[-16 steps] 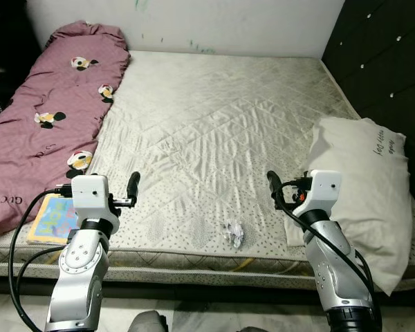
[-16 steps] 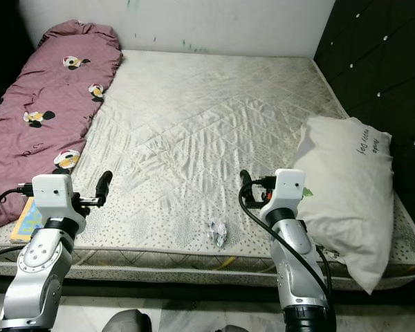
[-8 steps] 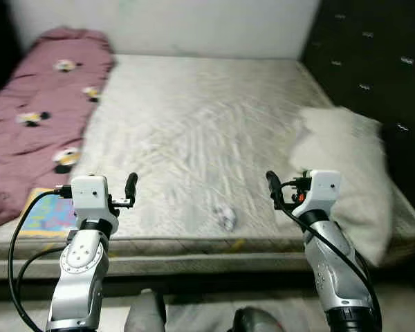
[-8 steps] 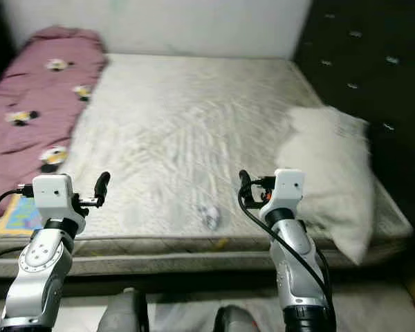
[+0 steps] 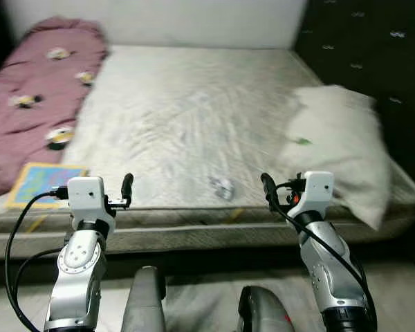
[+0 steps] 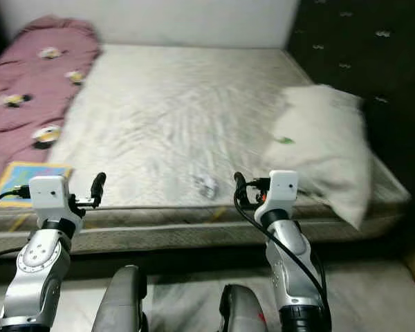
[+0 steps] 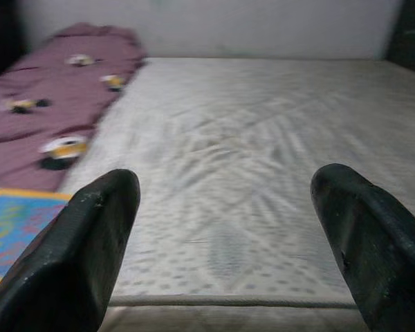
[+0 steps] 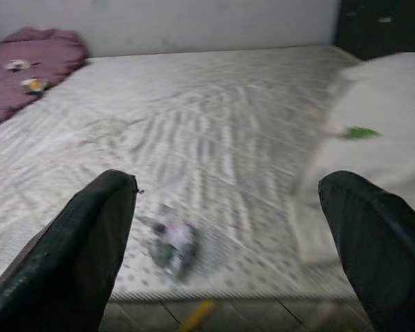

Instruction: Clean up the room

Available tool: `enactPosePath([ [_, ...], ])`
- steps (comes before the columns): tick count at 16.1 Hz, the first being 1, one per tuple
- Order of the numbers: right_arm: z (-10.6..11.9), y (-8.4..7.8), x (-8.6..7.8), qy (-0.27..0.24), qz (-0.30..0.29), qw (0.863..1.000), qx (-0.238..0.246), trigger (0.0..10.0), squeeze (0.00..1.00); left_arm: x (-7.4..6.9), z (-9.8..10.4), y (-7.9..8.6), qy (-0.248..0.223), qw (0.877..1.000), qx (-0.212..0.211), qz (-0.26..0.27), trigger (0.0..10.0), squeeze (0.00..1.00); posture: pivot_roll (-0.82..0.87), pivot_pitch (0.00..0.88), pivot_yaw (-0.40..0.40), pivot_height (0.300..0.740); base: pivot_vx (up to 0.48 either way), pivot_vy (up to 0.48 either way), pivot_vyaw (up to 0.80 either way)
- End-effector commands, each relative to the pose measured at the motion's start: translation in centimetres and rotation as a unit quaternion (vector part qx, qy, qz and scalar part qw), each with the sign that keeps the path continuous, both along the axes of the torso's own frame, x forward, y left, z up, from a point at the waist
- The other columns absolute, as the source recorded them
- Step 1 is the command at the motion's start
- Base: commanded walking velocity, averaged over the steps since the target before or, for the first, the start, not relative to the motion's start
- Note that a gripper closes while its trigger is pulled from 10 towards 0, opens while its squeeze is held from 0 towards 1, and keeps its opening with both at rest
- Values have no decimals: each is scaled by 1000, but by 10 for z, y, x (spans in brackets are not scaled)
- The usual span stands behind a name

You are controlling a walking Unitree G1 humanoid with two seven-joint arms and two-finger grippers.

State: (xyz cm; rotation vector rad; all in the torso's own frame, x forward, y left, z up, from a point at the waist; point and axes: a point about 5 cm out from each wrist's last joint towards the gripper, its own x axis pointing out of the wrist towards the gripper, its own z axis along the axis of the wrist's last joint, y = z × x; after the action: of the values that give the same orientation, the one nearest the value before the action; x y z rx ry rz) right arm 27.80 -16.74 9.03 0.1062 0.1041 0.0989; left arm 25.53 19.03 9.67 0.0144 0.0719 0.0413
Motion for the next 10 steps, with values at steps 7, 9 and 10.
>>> enactPosePath([
  [7, 4, -2, 2, -7, 0, 1000, -6, 10000, 0, -2, 6, -3, -14, 1000, -12, -24, 10000, 0, 12, 0, -48, 613, 219, 0, 0],
  [9, 4, -2, 2, -6, 3, 1000, -5, 10000, 0, -2, 5, -4, -13, 999, -13, -26, 10000, 0, 13, 0, -48, 613, 352, 0, 0],
  [10, 4, -2, 2, -6, 4, 1000, -6, 10000, 0, -3, 5, -4, -13, 999, -13, -27, 10000, 0, 14, 0, -50, 613, 360, 0, 0],
])
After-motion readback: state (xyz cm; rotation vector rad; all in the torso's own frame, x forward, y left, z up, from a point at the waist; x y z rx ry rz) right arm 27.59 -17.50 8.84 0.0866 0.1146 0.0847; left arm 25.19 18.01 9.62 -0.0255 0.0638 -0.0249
